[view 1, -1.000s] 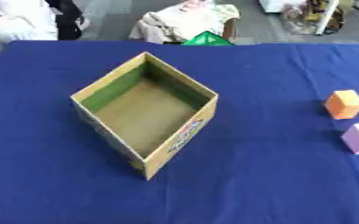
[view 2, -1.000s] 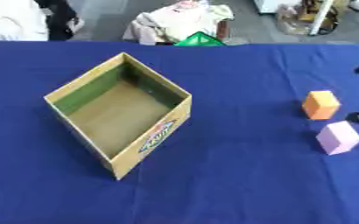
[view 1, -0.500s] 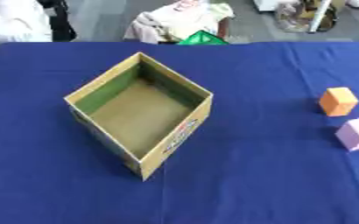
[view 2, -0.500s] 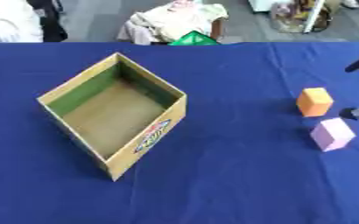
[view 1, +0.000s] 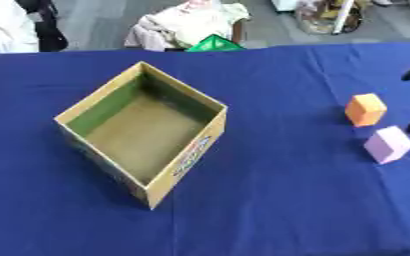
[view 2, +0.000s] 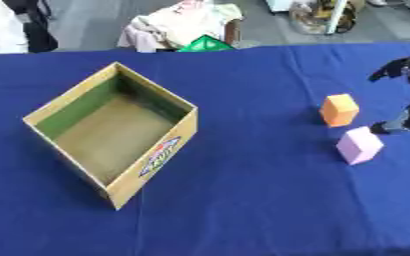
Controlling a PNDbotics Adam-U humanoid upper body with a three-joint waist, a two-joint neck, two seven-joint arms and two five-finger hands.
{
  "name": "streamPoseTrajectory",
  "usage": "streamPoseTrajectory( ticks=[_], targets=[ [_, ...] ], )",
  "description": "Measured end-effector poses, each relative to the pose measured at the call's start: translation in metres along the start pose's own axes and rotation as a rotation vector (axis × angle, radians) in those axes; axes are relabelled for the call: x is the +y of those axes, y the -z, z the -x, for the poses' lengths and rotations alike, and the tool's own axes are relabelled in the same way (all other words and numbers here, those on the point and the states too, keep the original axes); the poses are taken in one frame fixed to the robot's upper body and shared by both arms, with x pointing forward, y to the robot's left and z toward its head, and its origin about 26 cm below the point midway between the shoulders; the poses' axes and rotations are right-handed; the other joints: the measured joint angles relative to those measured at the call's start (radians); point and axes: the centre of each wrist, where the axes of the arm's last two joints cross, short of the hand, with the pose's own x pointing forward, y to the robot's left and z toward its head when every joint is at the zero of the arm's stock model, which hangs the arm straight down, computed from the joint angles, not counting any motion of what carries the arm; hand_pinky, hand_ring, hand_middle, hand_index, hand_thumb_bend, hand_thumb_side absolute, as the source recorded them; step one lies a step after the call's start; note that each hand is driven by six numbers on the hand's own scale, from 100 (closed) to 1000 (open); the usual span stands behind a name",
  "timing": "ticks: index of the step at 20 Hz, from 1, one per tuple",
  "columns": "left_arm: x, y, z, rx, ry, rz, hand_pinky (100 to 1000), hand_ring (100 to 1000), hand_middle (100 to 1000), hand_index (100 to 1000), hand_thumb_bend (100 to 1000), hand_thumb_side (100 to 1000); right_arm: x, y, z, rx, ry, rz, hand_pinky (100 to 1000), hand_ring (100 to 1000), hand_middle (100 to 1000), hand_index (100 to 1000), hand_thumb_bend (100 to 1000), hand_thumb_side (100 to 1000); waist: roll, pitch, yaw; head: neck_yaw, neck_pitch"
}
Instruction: Pick up objects on the table and place them in the box.
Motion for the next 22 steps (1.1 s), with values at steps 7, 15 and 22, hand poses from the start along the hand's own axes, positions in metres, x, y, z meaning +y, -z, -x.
streamPoseTrajectory(
  ticks=[7,15,22],
  targets=[
    [-0.001,-0.001,0.0,0.005,0.0,0.004,845,669,729,854,549,954,-0.001,0.001,-0.006,-0.029,-0.027,-0.034,912,955,938,954,560,393,0.0,0.0,-0.005,0.022,0.0],
    [-0.001,-0.001,0.0,0.006,0.001,0.006,845,669,729,855,545,954,0.0,0.003,-0.011,-0.049,-0.068,-0.105,913,958,935,975,560,358,0.0,0.0,-0.006,0.039,0.0],
    [-0.001,-0.001,0.0,0.009,0.0,0.007,846,669,730,855,543,954,0.003,0.005,-0.014,-0.069,-0.085,-0.161,910,956,929,974,575,358,-0.002,0.0,-0.006,0.051,0.0]
  ],
)
